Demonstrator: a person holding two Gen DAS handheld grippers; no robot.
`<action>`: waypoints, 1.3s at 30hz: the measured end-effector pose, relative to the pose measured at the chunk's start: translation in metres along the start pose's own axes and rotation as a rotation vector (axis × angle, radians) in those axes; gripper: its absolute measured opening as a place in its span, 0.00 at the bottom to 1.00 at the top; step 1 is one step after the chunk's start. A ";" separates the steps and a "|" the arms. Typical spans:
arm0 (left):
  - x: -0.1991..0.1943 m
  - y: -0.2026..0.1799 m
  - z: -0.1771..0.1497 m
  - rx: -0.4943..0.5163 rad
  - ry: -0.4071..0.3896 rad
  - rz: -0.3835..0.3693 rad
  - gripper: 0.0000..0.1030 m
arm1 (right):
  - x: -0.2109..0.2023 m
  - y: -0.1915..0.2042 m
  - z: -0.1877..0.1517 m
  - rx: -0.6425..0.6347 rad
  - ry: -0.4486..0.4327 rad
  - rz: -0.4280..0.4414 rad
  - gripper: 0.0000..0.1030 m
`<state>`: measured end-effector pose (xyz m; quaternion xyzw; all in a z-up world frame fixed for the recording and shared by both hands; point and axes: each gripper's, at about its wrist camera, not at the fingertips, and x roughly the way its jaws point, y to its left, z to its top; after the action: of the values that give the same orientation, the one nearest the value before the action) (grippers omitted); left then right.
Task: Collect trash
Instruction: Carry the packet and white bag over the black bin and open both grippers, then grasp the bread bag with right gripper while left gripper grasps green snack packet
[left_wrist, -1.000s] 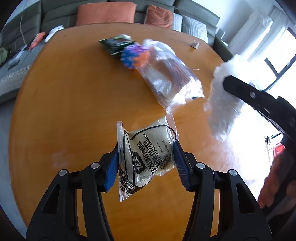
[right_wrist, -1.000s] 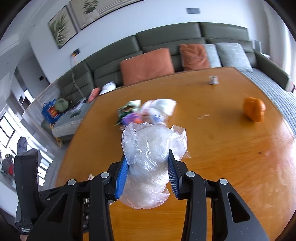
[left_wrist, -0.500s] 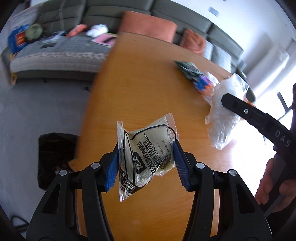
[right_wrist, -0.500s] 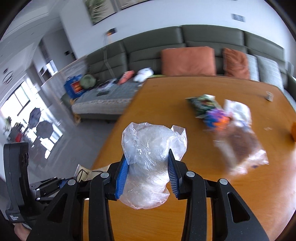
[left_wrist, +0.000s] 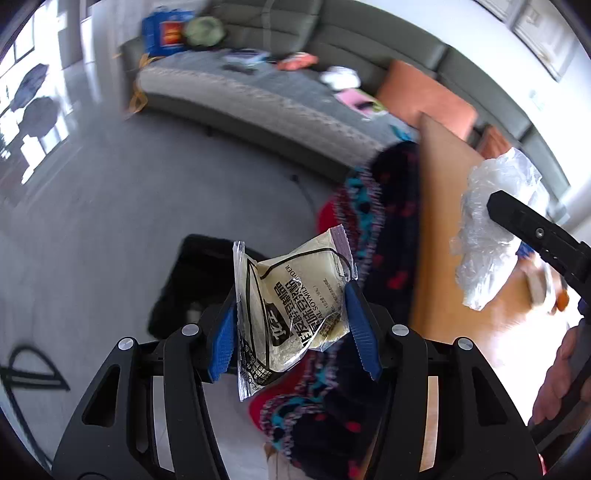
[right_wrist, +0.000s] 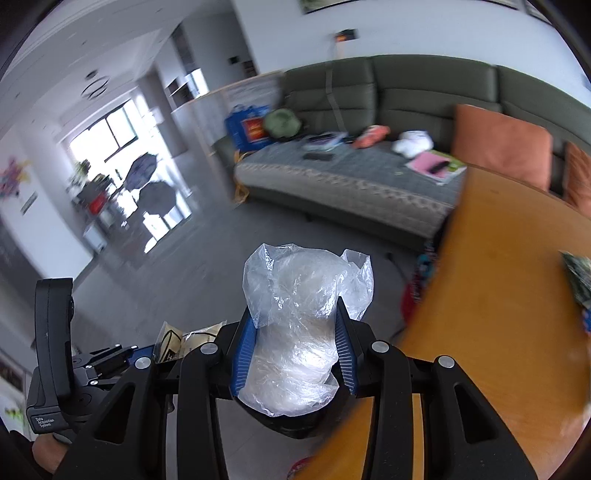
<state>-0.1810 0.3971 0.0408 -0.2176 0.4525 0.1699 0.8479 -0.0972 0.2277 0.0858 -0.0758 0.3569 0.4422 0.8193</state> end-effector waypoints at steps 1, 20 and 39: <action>0.000 0.013 0.002 -0.019 -0.003 0.024 0.52 | 0.008 0.008 0.004 -0.013 0.010 0.012 0.40; -0.007 0.074 0.032 -0.125 -0.056 0.175 0.94 | 0.058 0.058 0.046 -0.078 0.029 0.069 0.63; -0.022 -0.050 0.025 0.035 -0.086 0.041 0.94 | -0.042 -0.042 0.016 0.053 -0.058 -0.035 0.63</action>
<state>-0.1509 0.3654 0.0828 -0.1861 0.4228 0.1885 0.8667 -0.0712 0.1816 0.1172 -0.0477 0.3434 0.4203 0.8386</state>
